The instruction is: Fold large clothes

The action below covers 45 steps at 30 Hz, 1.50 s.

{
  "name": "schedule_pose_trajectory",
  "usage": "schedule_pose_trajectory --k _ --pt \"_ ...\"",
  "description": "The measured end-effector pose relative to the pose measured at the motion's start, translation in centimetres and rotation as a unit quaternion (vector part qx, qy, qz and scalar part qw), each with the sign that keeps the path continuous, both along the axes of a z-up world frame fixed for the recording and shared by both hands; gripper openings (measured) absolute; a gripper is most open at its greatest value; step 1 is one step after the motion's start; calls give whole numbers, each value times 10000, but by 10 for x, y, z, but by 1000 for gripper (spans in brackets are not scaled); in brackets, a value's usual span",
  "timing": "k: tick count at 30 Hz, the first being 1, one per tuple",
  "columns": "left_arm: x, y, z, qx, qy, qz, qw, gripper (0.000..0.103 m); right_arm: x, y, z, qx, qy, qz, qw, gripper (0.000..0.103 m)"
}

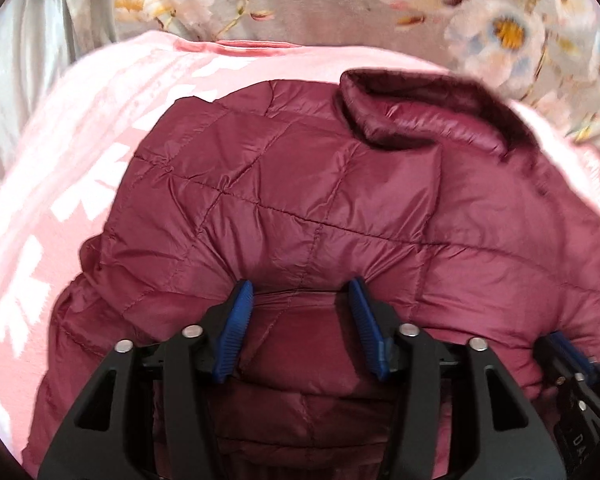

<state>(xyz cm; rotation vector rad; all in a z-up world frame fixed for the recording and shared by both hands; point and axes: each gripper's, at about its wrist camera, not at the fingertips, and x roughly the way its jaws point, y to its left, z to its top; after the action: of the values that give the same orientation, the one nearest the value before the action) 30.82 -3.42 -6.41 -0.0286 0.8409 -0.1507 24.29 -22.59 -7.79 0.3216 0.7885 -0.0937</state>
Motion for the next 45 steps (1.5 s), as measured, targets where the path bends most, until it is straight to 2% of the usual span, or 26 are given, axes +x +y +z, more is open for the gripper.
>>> schedule_pose_trajectory --k 2,4,7,8,11,13,17,18,19,21,22,23,24,25,27,30,32,36,38,42,45 --pt "2 12 10 -401 173 -49 9990 54 -12 -11 11 322 -172 -67 9993 31" --pt "11 28 29 -996 208 21 9948 54 -18 -24 28 407 -426 -198 9981 31" --pt "36 37 49 -1664 332 98 9855 58 -7 -49 48 781 -658 -343 9942 31" --pt "51 38 53 -1970 468 104 9792 60 2 -60 54 982 -726 -412 9917 31" --pt "83 34 52 -2503 770 205 9649 60 31 -85 59 1438 -758 -602 9849 32" --pt "101 27 46 -2678 948 282 9584 60 53 -97 51 1735 -682 -747 9796 35" --pt "129 16 17 -3427 1516 475 9259 60 79 -114 24 2622 -526 -962 9588 35" --pt "133 13 11 -3539 1603 495 9201 60 86 -115 16 2798 -459 -974 9540 35" --pt "136 8 6 -3512 1652 518 9201 59 91 -115 10 2885 -427 -963 9517 35" --pt "138 3 4 -3396 1657 465 9247 52 95 -109 7 2878 -419 -860 9529 33" --pt "139 0 3 -3305 1663 427 9281 36 95 -107 8 2763 -437 -827 9565 26" --pt "141 -4 1 -3191 1701 332 9317 16 93 -104 11 2578 -466 -802 9617 12" --pt "143 -5 -1 -3111 1741 286 9339 10 92 -103 14 2379 -467 -796 9669 8" --pt "143 -4 -3 -3025 1762 240 9364 10 89 -100 19 2001 -457 -799 9754 8" --pt "138 -5 -4 -2716 1645 171 9481 9 85 -93 25 1571 -453 -692 9841 8" --pt "127 -10 -5 -2305 1406 4 9629 9 80 -82 22 916 -254 -547 9940 7" --pt "122 -15 -9 -2089 1296 -67 9693 9 82 -77 11 575 -50 -494 9971 6" --pt "114 -26 -12 -1664 982 -219 9809 9 85 -71 -2 305 13 -456 9985 6" --pt "111 -26 -14 -1600 836 -266 9832 9 83 -69 -4 205 -6 -463 9987 5" --pt "104 -23 -17 -1626 558 -298 9847 10 85 -70 -6 282 -38 -463 9985 4" --pt "102 -18 -15 -1707 528 -303 9834 10 84 -77 -6 547 -95 -413 9976 4"
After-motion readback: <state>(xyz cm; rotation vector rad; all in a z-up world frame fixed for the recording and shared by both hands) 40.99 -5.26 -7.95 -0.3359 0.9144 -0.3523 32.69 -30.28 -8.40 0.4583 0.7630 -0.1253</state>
